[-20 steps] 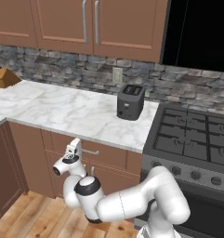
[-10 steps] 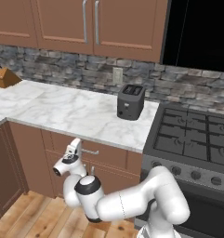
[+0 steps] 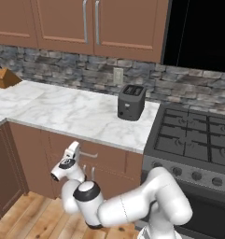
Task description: Take a straw from the drawer in front and place it inside the glass cup on the dining counter.
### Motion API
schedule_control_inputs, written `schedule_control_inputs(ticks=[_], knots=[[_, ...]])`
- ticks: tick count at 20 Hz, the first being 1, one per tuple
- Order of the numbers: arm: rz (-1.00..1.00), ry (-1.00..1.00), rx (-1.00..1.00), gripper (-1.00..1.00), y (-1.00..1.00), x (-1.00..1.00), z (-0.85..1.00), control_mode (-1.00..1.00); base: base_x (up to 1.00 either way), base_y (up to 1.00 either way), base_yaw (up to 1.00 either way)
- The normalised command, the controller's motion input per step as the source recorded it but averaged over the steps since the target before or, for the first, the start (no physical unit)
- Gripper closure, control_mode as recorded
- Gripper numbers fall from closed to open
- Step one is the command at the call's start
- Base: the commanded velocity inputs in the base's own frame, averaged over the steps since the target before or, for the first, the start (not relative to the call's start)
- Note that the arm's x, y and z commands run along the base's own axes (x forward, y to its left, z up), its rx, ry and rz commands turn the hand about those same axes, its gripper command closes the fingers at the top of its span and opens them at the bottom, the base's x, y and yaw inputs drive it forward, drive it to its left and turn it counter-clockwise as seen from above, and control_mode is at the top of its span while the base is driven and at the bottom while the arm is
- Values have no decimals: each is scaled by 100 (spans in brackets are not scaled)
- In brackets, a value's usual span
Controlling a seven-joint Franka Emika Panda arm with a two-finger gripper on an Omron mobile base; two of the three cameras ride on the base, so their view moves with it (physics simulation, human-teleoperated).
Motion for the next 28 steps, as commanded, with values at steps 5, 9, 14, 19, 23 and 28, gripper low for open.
schedule_control_inputs(ticks=[5,9,14,19,23,28], knots=[[0,-11,-2,100,14,-49,0,-100,0,0,0],[0,-7,0,100,28,-61,3,-100,0,0,0],[0,-1,0,100,45,-69,8,-100,0,0,0],[-3,0,0,100,58,-77,10,-100,0,0,0],[-5,0,0,100,69,-77,10,-100,0,0,0],[-5,0,0,100,74,-71,6,-100,0,0,0]])
